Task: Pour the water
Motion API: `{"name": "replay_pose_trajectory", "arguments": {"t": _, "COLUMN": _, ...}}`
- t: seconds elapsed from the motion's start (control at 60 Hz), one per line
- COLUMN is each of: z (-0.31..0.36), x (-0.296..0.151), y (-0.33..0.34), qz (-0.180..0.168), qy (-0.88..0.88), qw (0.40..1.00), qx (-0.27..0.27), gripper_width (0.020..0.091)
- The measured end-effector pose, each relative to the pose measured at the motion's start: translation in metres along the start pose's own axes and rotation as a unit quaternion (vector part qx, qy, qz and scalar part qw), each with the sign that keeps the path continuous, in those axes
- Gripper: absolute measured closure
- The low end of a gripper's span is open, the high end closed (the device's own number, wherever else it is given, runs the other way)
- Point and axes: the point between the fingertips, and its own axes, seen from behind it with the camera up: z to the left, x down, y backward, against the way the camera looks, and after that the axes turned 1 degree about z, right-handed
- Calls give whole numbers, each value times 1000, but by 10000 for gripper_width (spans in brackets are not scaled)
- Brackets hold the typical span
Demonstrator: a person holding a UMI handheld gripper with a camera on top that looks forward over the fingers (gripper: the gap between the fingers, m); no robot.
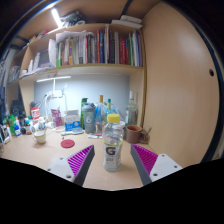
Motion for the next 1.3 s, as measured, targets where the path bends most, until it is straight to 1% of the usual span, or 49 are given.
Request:
{"name": "replay_pose_trajectory", "arguments": {"t": 0.05, "z": 0, "x": 5, "y": -20, "qz": -5, "qy": 0, "qw": 1000, "qx": -4, "gripper_width": 297}}
{"name": "replay_pose_trajectory", "arguments": {"t": 0.133, "z": -1, "x": 16, "y": -54, "qz": -4, "qy": -2, "qw": 1000, "qx": -14, "gripper_width": 294}}
{"name": "replay_pose_trajectory", "arguments": {"t": 0.25, "z": -8, "x": 30, "y": -85, "qz": 3, "qy": -5, "qw": 1000, "qx": -6, "gripper_width": 292}}
{"name": "replay_pose_trajectory", "arguments": {"t": 0.333, "z": -11, "x": 30, "y": -106, "qz": -11, "qy": 6, "qw": 1000, "qx": -5, "gripper_width": 289}}
{"name": "replay_pose_trajectory", "arguments": {"t": 0.45, "z": -5, "x": 24, "y": -132, "qz": -34, "qy": 8, "qw": 999, "qx": -18, "gripper_width": 291}}
{"name": "replay_pose_trajectory", "arguments": {"t": 0.533, "z": -1, "x": 15, "y": -149, "qz": -65, "qy": 18, "qw": 997, "qx": -30, "gripper_width": 292}}
{"name": "replay_pose_trajectory", "arguments": {"t": 0.6, "z": 7, "x": 17, "y": -162, "qz": -67, "qy": 11, "qw": 997, "qx": -45, "gripper_width": 307}}
{"name": "replay_pose_trajectory", "arguments": {"t": 0.633, "z": 10, "x": 19, "y": -168, "qz": -67, "qy": 1, "qw": 996, "qx": -51, "gripper_width": 325}}
{"name": "replay_pose_trajectory", "arguments": {"t": 0.667, "z": 11, "x": 22, "y": -174, "qz": -65, "qy": -9, "qw": 996, "qx": -54, "gripper_width": 360}}
{"name": "replay_pose_trajectory", "arguments": {"t": 0.7, "z": 10, "x": 26, "y": -180, "qz": -60, "qy": -17, "qw": 997, "qx": -53, "gripper_width": 452}}
{"name": "replay_pose_trajectory", "arguments": {"t": 0.717, "z": 11, "x": 27, "y": -181, "qz": -58, "qy": -21, "qw": 997, "qx": -55, "gripper_width": 512}}
{"name": "replay_pose_trajectory", "arguments": {"t": 0.817, "z": 6, "x": 25, "y": -181, "qz": -72, "qy": -25, "qw": 996, "qx": -38, "gripper_width": 532}}
{"name": "replay_pose_trajectory", "arguments": {"t": 0.883, "z": 0, "x": 24, "y": -180, "qz": -81, "qy": -28, "qw": 996, "qx": -16, "gripper_width": 554}}
{"name": "replay_pose_trajectory", "arguments": {"t": 0.917, "z": 0, "x": 23, "y": -181, "qz": -86, "qy": -22, "qw": 996, "qx": -15, "gripper_width": 565}}
{"name": "replay_pose_trajectory", "arguments": {"t": 1.033, "z": 3, "x": 23, "y": -180, "qz": -84, "qy": -13, "qw": 996, "qx": -11, "gripper_width": 606}}
{"name": "replay_pose_trajectory", "arguments": {"t": 1.117, "z": 14, "x": 18, "y": -175, "qz": -84, "qy": 13, "qw": 996, "qx": -11, "gripper_width": 606}}
{"name": "replay_pose_trajectory", "arguments": {"t": 1.167, "z": 22, "x": 2, "y": -170, "qz": -93, "qy": 40, "qw": 995, "qx": -10, "gripper_width": 604}}
{"name": "replay_pose_trajectory", "arguments": {"t": 1.183, "z": 25, "x": -6, "y": -168, "qz": -97, "qy": 50, "qw": 994, "qx": -8, "gripper_width": 622}}
{"name": "replay_pose_trajectory", "arguments": {"t": 1.3, "z": 67, "x": -73, "y": -162, "qz": -131, "qy": 158, "qw": 979, "qx": 6, "gripper_width": 625}}
